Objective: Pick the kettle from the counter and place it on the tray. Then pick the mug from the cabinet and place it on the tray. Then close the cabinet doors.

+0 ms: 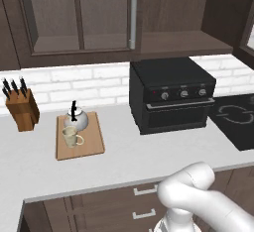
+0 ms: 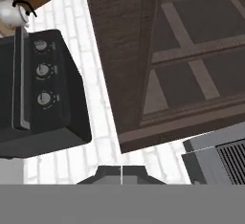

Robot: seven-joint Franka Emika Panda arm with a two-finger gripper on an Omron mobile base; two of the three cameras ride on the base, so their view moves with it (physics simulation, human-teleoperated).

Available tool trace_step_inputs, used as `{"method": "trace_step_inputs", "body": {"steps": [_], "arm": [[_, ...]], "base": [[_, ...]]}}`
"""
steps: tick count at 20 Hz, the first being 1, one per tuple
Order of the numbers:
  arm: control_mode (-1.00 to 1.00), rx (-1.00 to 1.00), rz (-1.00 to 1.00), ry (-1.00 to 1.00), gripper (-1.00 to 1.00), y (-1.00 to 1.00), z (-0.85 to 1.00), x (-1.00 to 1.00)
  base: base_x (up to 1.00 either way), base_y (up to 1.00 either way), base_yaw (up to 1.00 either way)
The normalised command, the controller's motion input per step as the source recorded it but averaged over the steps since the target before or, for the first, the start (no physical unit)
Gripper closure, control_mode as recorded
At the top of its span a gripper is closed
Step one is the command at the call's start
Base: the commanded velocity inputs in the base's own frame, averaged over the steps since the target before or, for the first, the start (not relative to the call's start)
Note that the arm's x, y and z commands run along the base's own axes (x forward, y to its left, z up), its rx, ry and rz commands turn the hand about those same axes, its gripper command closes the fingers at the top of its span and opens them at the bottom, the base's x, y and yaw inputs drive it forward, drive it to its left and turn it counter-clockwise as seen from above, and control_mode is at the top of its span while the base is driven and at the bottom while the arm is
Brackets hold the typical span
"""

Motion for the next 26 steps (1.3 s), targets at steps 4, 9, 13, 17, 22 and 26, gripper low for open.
{"method": "trace_step_inputs", "body": {"steps": [4,9,13,17,22,26], "arm": [[-1.00,0.00,0.08,-0.11,1.00,0.00,0.03,0.38],[-1.00,0.00,0.08,-0.09,1.00,0.01,0.07,0.09],[-1.00,0.00,0.08,-0.24,1.00,0.40,0.26,-0.10],[-1.00,0.00,0.07,-0.26,1.00,0.77,0.50,0.00],[-1.00,-0.04,0.06,-0.31,1.00,0.99,0.50,-0.13],[-1.00,-0.13,0.09,-0.34,1.00,1.00,0.39,-0.28]], "base": [[0.00,0.00,0.00],[0.00,0.00,0.00],[0.00,0.00,0.00],[0.00,0.00,0.00],[0.00,0.00,0.00],[0.00,0.00,0.00]]}}
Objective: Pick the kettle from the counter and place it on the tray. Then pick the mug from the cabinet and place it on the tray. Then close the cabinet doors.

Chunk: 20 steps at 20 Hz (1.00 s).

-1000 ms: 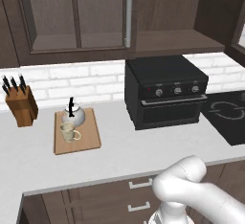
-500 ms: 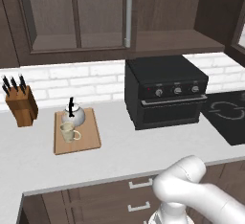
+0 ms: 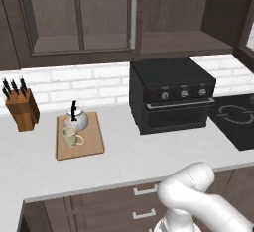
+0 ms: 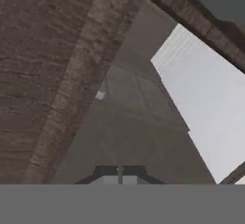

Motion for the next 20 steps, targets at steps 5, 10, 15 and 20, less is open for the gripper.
{"method": "trace_step_inputs", "body": {"steps": [5,10,15,20], "arm": [[-1.00,-0.17,0.11,-0.29,1.00,1.00,0.35,-0.33],[-1.00,-0.04,0.06,-0.08,1.00,0.84,0.49,0.05],[-1.00,-0.09,0.00,0.02,1.00,0.86,0.28,0.22],[-1.00,-0.08,-0.02,0.12,1.00,0.71,0.09,0.40]], "base": [[0.00,0.00,0.00],[0.00,0.00,0.00],[0.00,0.00,0.00],[0.00,0.00,0.00]]}}
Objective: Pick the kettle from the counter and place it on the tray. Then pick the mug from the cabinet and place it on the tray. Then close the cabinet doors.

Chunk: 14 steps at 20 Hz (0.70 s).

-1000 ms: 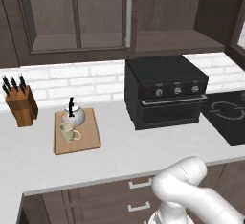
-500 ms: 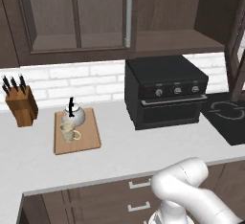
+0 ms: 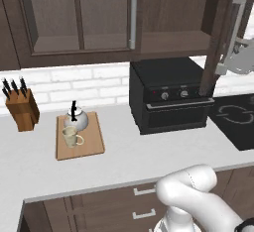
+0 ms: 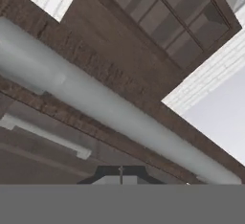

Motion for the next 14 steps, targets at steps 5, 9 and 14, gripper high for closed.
{"method": "trace_step_inputs", "body": {"steps": [5,9,14], "arm": [[-1.00,-0.04,-0.17,0.32,1.00,0.50,0.06,0.34],[-1.00,0.00,-0.28,0.45,1.00,0.27,0.02,0.48],[-1.00,0.01,-0.26,0.32,1.00,0.07,-0.22,0.73]], "base": [[0.00,0.00,0.00],[0.00,0.00,0.00],[0.00,0.00,0.00]]}}
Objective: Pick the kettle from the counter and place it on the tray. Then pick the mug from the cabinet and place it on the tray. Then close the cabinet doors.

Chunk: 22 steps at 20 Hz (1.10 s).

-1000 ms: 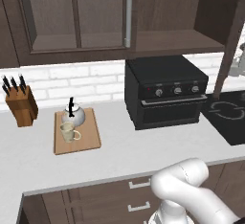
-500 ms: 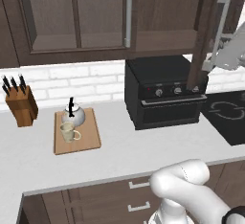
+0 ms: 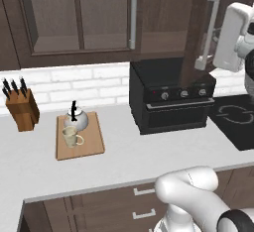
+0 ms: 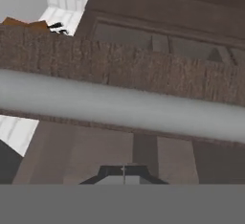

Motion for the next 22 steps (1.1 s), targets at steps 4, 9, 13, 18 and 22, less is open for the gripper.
{"method": "trace_step_inputs", "body": {"steps": [4,9,13,18,22], "arm": [[-1.00,0.07,-0.26,0.16,1.00,0.04,-0.54,0.74],[-1.00,0.05,-0.26,0.07,1.00,0.09,-0.61,0.70],[-1.00,0.07,-0.25,0.01,1.00,0.05,-0.38,0.78],[-1.00,0.09,-0.22,0.04,1.00,0.00,-0.15,0.70],[-1.00,0.09,-0.20,0.05,1.00,0.00,-0.18,0.75]], "base": [[0.00,0.00,0.00],[0.00,0.00,0.00],[0.00,0.00,0.00],[0.00,0.00,0.00],[0.00,0.00,0.00]]}}
